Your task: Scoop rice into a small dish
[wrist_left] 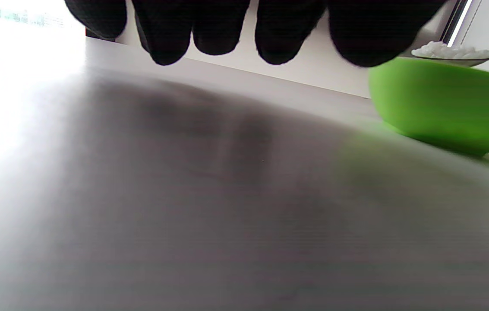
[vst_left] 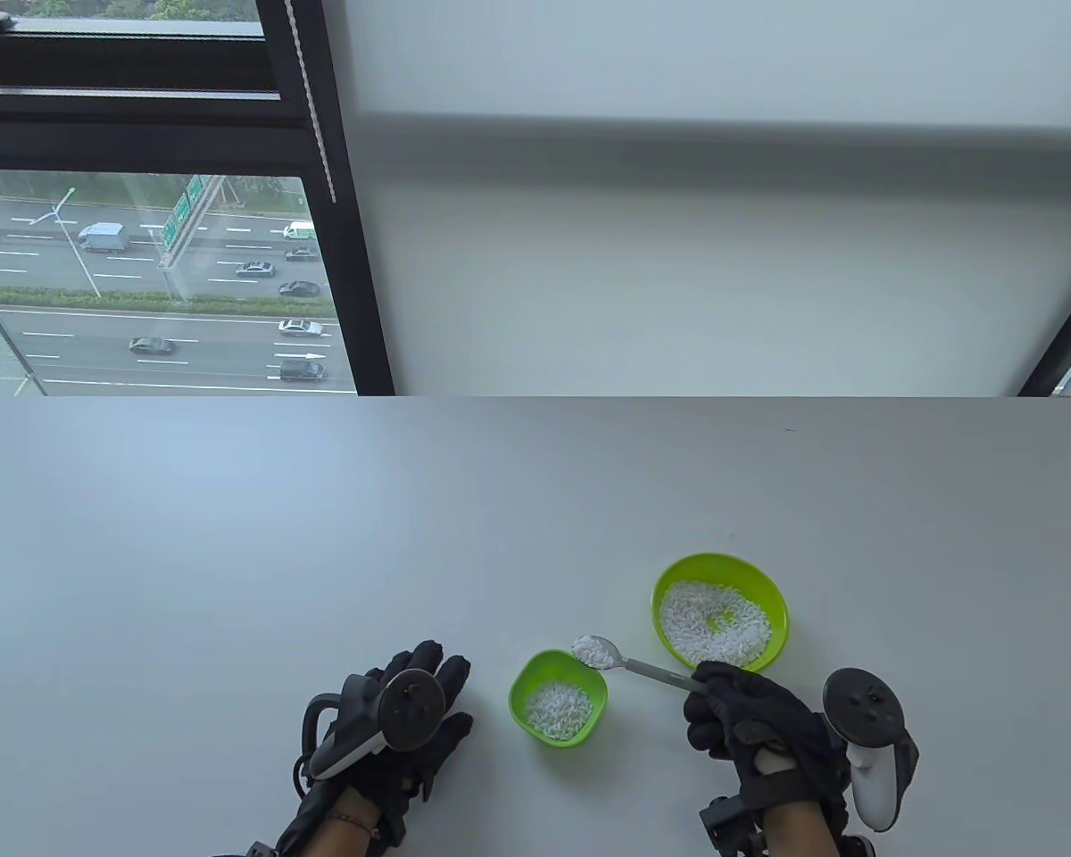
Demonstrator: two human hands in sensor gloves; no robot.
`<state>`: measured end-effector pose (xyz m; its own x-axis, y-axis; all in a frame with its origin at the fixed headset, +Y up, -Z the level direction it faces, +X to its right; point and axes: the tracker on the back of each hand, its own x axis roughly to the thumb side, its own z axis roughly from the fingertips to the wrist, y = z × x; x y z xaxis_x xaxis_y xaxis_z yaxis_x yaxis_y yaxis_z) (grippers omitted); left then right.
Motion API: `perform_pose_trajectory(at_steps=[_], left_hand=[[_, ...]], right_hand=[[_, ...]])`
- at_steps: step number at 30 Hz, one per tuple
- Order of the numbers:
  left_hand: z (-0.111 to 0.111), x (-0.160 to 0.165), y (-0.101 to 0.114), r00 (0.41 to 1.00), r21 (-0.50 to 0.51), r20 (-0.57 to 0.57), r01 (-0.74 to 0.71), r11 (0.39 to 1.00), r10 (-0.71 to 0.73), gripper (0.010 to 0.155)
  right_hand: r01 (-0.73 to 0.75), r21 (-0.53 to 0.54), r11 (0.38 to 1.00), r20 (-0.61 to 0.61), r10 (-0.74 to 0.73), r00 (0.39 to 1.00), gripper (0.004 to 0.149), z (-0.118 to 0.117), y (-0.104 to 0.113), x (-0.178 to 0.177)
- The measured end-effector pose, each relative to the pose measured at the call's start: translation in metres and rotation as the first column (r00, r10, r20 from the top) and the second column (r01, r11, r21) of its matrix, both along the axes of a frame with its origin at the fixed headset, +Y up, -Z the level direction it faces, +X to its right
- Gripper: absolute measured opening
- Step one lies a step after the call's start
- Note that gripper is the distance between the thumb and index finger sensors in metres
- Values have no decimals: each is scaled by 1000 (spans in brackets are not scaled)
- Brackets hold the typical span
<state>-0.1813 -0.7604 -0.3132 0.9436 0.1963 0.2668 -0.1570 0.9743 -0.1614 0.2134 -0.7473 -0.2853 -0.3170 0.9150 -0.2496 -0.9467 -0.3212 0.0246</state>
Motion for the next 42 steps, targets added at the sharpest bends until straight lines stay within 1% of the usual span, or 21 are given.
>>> perform_pose_trajectory(at_steps=[3, 8, 15, 22, 27, 30, 36, 39, 42], left_hand=[[0, 0, 0, 1000, -1, 1, 1, 1000, -1, 70], [0, 0, 0, 1000, -1, 1, 0, 1000, 0, 70], [0, 0, 0, 1000, -1, 1, 0, 1000, 0, 70], [0, 0, 0, 1000, -1, 1, 2, 1000, -2, 70], [0, 0, 0, 1000, -2, 1, 2, 1000, -2, 70], [0, 0, 0, 1000, -2, 2, 3, 1000, -3, 70], [0, 0, 0, 1000, -2, 2, 3, 1000, -3, 70], [0, 0, 0, 1000, -2, 2, 2, 1000, -2, 70], [0, 0, 0, 1000, -2, 2, 3, 1000, -3, 69]], right_hand=[[-33, -17, 999, -43, 33, 999, 45, -1, -2, -8], [-70, -12, 997, -70, 69, 995, 44, -2, -1, -13], [-61, -11, 998, -94, 60, 994, 42, -3, -2, -15], [-50, -3, 999, -77, 50, 996, 42, -3, -2, -12], [-37, 10, 999, -40, 38, 998, 43, -3, -2, -6], [-26, 23, 999, -11, 26, 1000, 44, -2, -2, -2], [-22, 93, 995, 162, 7, 987, 45, 2, -1, 21], [-29, 131, 991, 279, -9, 960, 45, 5, 0, 38], [-53, 136, 989, 365, 0, 931, 45, 7, -4, 51]])
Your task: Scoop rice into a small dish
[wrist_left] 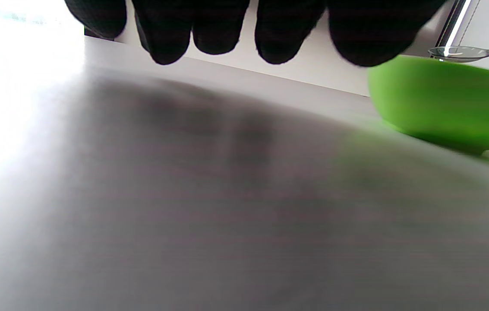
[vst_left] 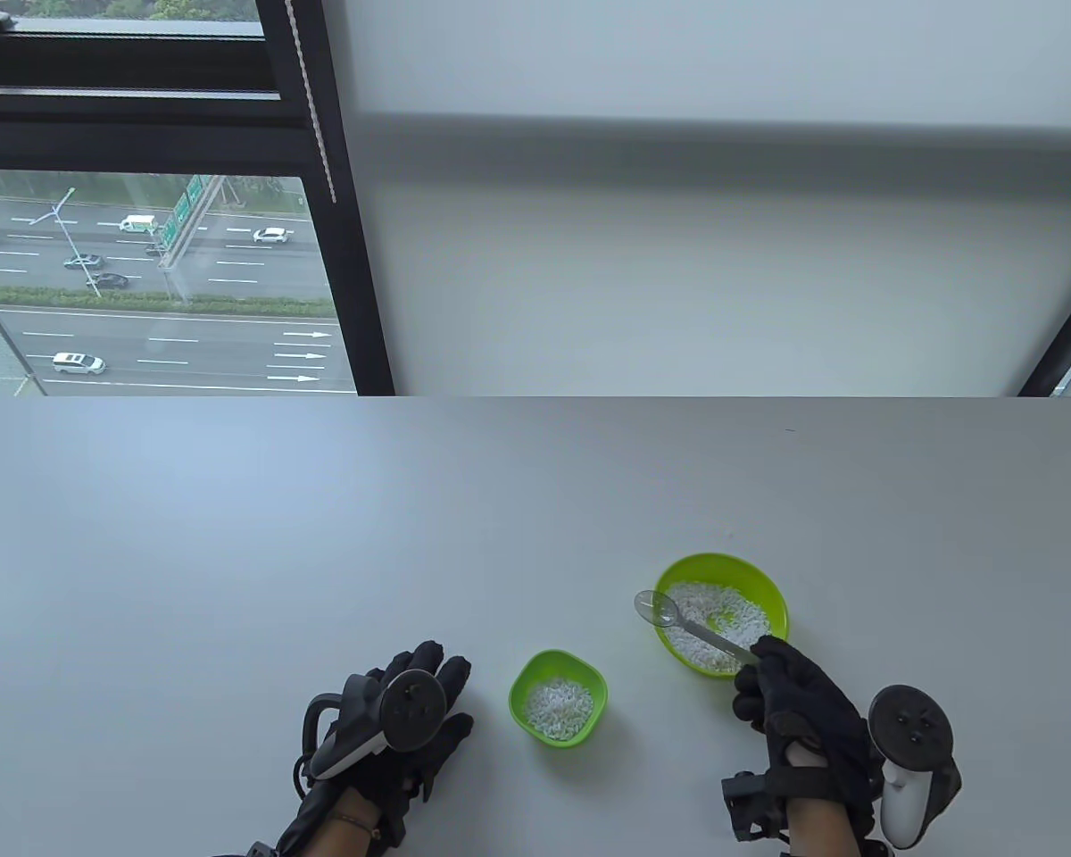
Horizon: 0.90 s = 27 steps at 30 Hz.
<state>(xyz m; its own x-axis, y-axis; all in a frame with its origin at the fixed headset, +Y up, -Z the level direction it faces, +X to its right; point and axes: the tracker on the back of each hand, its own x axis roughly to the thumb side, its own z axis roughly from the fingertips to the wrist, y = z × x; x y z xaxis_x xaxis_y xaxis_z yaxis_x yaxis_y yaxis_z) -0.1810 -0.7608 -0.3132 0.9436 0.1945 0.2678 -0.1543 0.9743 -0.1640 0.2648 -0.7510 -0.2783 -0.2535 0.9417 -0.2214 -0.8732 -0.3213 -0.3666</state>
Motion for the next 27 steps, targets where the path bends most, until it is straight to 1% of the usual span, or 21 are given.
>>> perform_pose_trajectory(at_steps=[5, 11, 15, 22, 27], left_hand=[[0, 0, 0, 1000, -6, 1, 0, 1000, 0, 70], [0, 0, 0, 1000, -8, 1, 1, 1000, -1, 70], [0, 0, 0, 1000, -8, 2, 1, 1000, -1, 70], [0, 0, 0, 1000, -12, 1, -3, 1000, 3, 70], [0, 0, 0, 1000, -11, 1, -4, 1000, 4, 70]], right_hand=[[-17, -39, 999, 92, 21, 996, 46, 1, -8, 12], [38, -103, 994, 96, -28, 995, 49, -3, -21, 19], [-3, -122, 993, 135, 20, 991, 54, -2, -21, 21], [-7, -145, 989, 162, 31, 986, 65, -2, -23, 23], [-31, -132, 991, 165, 53, 985, 76, -1, -21, 21]])
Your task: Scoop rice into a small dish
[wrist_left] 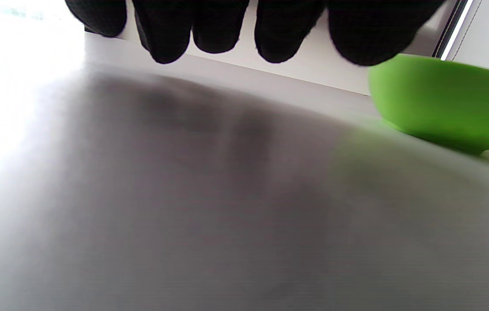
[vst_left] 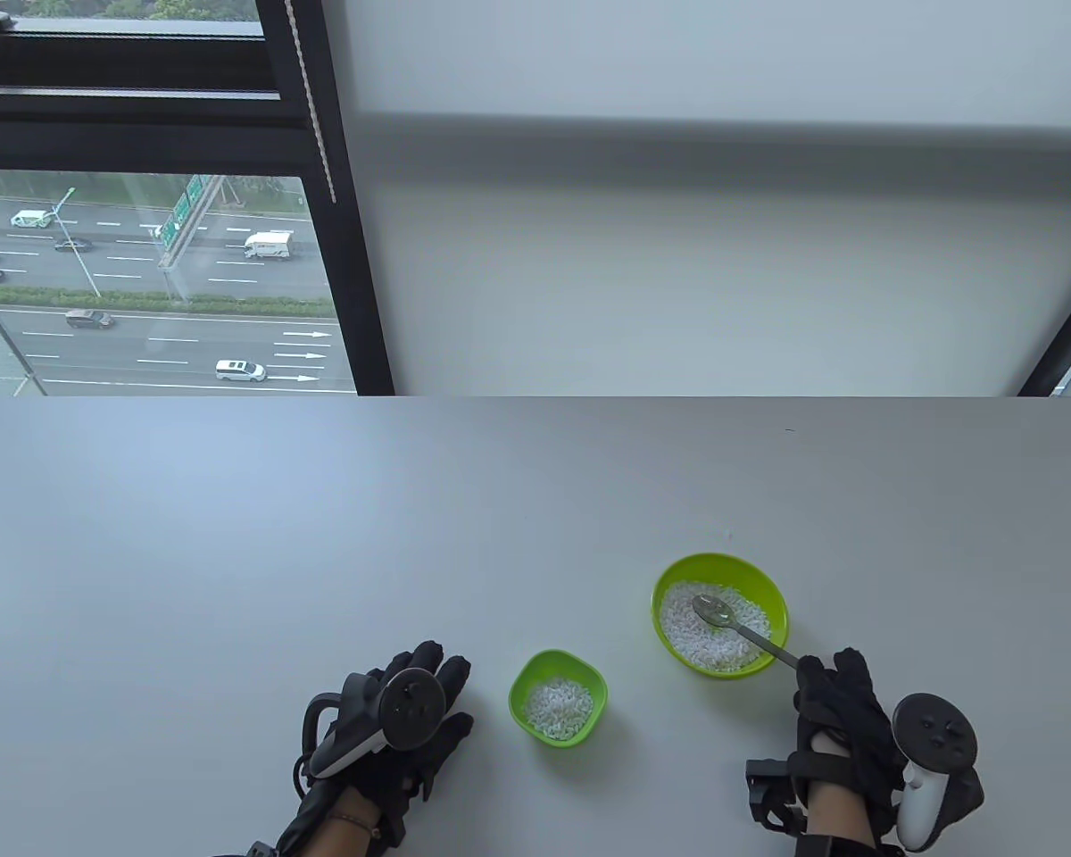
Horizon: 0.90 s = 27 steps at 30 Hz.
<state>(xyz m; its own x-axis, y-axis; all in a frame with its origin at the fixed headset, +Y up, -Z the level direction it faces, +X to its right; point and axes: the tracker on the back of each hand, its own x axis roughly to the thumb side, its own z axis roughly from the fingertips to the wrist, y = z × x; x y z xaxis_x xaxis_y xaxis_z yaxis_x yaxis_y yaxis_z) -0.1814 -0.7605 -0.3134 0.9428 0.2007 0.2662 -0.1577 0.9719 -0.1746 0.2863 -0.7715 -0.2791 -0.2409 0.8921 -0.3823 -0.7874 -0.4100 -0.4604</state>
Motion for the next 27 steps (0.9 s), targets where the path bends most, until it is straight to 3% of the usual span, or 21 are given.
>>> perform_pose_trajectory(at_steps=[4, 7, 11, 16, 21, 27], left_hand=[[0, 0, 0, 1000, -1, -1, -1, 1000, 1, 70], [0, 0, 0, 1000, 0, 0, -1, 1000, 1, 70], [0, 0, 0, 1000, 6, -2, 4, 1000, -4, 70], [0, 0, 0, 1000, 11, -4, 2, 1000, -2, 70], [0, 0, 0, 1000, 20, -6, 8, 1000, -7, 70], [0, 1, 1, 1000, 42, -8, 22, 999, -22, 72]], right_hand=[[-153, 87, 984, 9, 153, 988, 79, 3, 14, -4], [-321, 195, 927, -29, 332, 943, 76, 5, 30, -14], [-507, 322, 799, -147, 572, 807, 73, 7, 50, -48], [-549, 391, 739, -334, 670, 663, 75, 0, 44, -88], [-633, 363, 684, -483, 719, 499, 80, -7, 30, -111], [-635, 303, 711, -609, 657, 445, 86, -13, 16, -120]])
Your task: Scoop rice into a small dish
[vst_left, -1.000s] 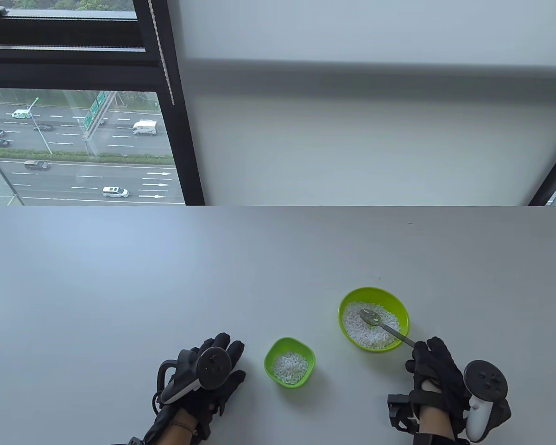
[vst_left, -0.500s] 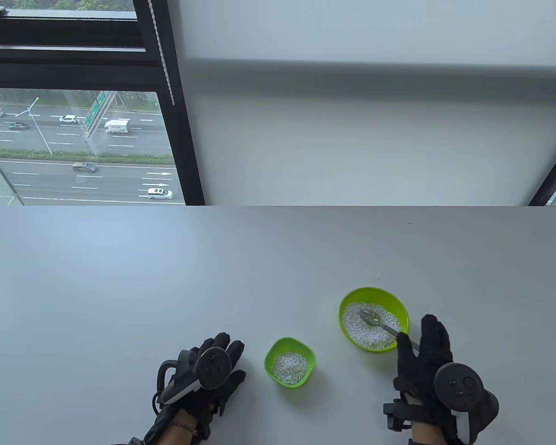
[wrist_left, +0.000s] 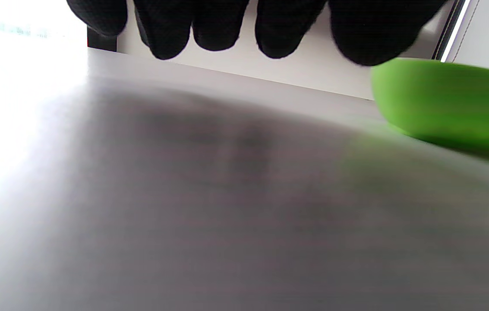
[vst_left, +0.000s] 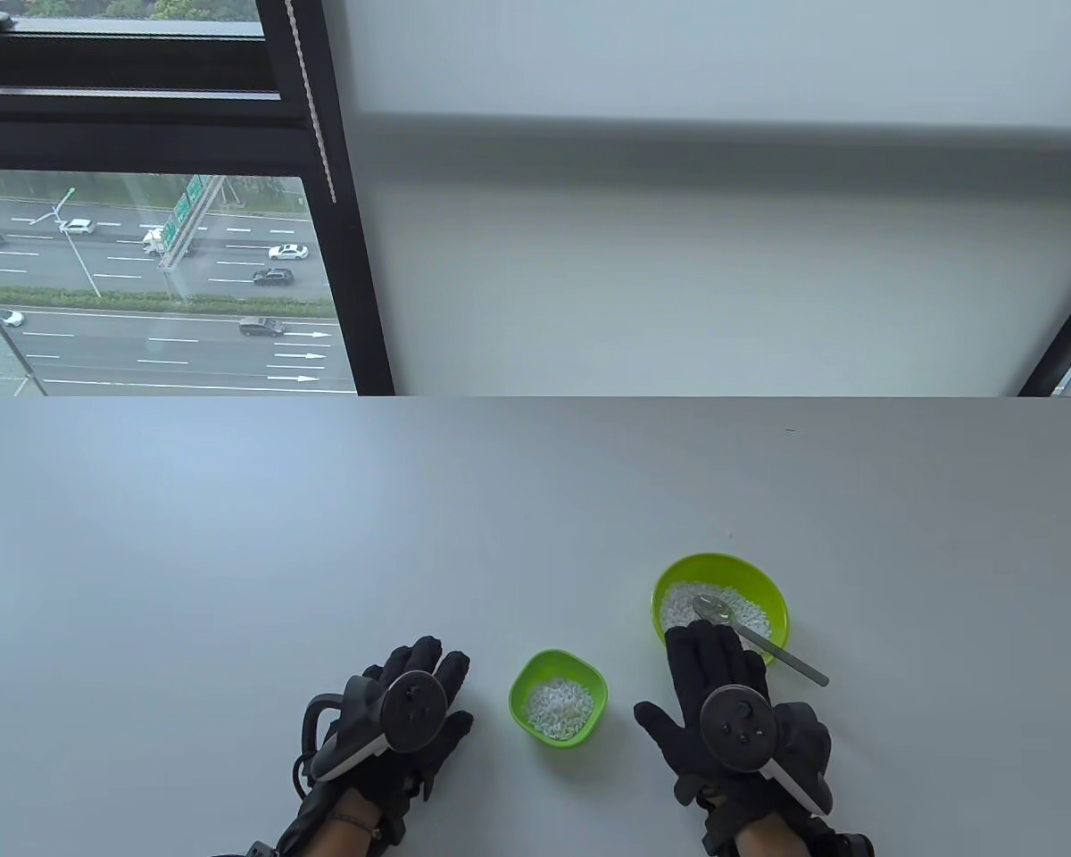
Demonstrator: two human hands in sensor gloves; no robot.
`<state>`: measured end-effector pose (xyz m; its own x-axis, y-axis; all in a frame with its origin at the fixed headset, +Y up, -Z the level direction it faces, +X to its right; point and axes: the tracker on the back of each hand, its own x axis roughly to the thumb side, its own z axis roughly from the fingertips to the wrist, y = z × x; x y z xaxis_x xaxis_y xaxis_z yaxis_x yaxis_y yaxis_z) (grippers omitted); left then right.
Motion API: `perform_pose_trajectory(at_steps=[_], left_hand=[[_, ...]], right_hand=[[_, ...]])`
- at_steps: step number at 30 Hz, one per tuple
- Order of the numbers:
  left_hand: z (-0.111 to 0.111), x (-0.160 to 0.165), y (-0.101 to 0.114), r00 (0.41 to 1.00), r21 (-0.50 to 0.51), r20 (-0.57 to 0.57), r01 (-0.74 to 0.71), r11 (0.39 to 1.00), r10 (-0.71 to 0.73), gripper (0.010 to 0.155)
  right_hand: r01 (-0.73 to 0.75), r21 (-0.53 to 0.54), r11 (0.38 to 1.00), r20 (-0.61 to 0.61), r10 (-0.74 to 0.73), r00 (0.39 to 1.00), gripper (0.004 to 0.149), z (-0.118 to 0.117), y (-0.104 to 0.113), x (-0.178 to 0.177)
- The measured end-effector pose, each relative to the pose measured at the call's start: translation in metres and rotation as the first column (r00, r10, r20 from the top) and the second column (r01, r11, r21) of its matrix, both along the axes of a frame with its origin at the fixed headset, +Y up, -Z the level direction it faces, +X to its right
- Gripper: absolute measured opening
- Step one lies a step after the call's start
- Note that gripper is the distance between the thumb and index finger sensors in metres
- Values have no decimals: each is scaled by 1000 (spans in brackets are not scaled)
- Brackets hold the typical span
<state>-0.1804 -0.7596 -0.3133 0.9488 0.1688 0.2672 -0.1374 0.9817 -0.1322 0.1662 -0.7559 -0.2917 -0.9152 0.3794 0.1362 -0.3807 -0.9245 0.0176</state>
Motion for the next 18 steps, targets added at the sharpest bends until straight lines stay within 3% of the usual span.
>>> perform_pose_trajectory(at_steps=[12, 18], left_hand=[[2, 1, 0, 1000, 17, -4, 5, 1000, -5, 76], [3, 4, 0, 1000, 18, 11, 15, 1000, -16, 76]], right_hand=[[20, -41, 999, 1, -20, 1000, 85, 0, -4, 0], [39, -6, 999, 21, -39, 999, 82, 1, 1, 2]])
